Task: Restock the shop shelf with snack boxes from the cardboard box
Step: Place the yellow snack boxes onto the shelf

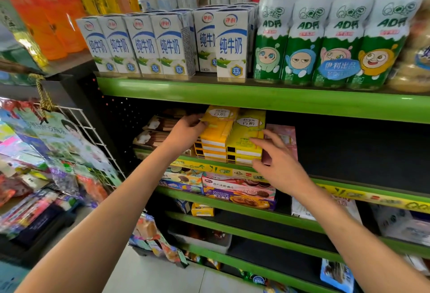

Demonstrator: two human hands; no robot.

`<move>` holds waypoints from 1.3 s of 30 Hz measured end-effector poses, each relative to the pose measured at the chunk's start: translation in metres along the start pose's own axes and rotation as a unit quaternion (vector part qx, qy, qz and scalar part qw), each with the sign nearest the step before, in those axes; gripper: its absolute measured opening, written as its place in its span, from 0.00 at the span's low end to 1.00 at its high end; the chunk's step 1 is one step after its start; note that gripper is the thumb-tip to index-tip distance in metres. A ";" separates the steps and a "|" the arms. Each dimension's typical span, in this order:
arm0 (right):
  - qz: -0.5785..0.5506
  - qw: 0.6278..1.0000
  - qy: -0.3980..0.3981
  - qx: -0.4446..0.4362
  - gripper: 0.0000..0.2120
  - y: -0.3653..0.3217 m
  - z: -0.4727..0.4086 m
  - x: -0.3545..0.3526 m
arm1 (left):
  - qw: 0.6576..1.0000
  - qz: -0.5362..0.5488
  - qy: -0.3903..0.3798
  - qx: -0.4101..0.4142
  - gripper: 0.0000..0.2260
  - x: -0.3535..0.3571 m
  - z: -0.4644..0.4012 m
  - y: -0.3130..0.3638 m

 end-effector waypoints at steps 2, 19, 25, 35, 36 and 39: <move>-0.003 1.000 0.019 0.006 0.26 0.003 -0.001 0.002 | 1.000 0.007 -0.008 -0.001 0.19 0.004 0.003 -0.005; -0.008 0.993 0.120 -0.002 0.23 0.004 0.006 0.013 | 0.992 0.019 0.126 -0.008 0.19 0.024 0.014 -0.005; -0.014 0.993 0.116 -0.001 0.23 0.003 0.006 0.014 | 0.992 0.032 0.119 -0.006 0.18 0.024 0.015 -0.004; -0.007 0.994 0.105 0.013 0.23 0.002 0.007 0.015 | 0.990 0.035 0.136 0.005 0.16 0.027 0.017 -0.004; -0.008 0.995 0.103 0.013 0.23 0.002 0.007 0.015 | 0.990 0.036 0.137 0.005 0.16 0.027 0.017 -0.004; -0.010 0.995 0.095 0.018 0.23 0.002 0.006 0.015 | 0.990 0.048 0.135 0.006 0.15 0.027 0.018 -0.004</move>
Point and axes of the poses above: each hand's wrist, its own z-axis away from the middle knuckle, its own x-axis out of the palm, y = z × x, the point moved 6 cm from there along -z, towards the middle knuckle, and after that the axes turned 7 degrees about -y, right-handed, at the moved point
